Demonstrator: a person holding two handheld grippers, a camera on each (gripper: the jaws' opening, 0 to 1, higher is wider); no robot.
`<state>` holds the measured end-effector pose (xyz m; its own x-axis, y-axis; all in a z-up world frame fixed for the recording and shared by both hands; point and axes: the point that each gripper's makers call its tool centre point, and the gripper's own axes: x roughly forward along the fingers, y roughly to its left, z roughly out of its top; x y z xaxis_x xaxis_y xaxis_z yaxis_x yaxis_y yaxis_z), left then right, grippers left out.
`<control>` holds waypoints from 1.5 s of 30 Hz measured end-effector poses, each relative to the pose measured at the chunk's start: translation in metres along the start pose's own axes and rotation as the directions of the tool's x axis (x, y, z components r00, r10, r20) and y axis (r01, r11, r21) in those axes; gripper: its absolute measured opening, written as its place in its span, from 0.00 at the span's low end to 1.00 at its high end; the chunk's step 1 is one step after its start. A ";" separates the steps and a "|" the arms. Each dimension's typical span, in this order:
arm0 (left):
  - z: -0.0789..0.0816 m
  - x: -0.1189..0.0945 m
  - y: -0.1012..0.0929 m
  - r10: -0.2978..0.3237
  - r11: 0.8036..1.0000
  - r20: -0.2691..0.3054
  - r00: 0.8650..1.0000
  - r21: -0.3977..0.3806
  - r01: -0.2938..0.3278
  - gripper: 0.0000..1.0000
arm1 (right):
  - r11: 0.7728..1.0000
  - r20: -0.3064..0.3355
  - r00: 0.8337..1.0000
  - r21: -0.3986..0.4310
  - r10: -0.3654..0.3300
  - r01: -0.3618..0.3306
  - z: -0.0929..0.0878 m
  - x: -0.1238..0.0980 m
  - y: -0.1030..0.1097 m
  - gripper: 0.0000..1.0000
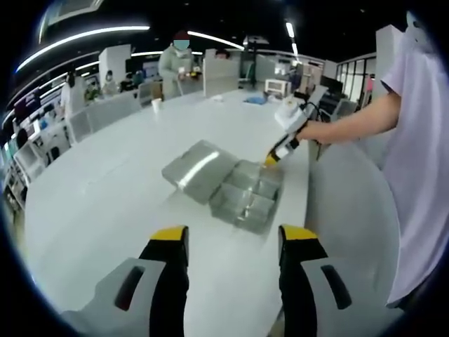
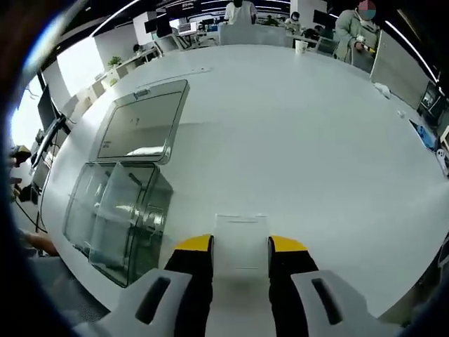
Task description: Insert the divider into the dual guide fixture by aligning both edges with the guide slots and pushing it downward to the bottom, including one-sided entry, uneven engagement, binding, and posture correction.
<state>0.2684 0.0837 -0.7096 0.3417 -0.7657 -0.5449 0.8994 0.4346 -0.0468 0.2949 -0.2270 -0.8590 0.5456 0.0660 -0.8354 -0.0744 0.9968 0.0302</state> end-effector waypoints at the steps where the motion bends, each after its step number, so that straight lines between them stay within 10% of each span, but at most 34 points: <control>1: 0.000 0.000 0.000 -0.001 1.000 -0.001 1.000 0.000 0.001 0.49 | 1.000 0.003 1.000 0.002 0.002 -0.002 0.000 -0.001 0.000 0.26; 19: 0.009 0.003 -0.001 -0.023 0.999 0.021 1.000 -0.032 0.023 0.50 | 0.998 0.171 0.984 -0.032 0.059 -0.054 0.033 -0.035 0.009 0.26; 45: 0.042 0.035 -0.003 -0.075 0.992 0.077 0.994 -0.094 0.082 0.42 | 0.944 0.400 0.877 -0.293 0.265 -0.151 0.078 -0.091 0.105 0.26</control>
<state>0.2892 0.0354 -0.6931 0.2934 -0.8303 -0.4737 0.8947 0.4131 -0.1700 0.3027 -0.1245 -0.7372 0.7930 0.3401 -0.5054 -0.3973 0.9177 -0.0058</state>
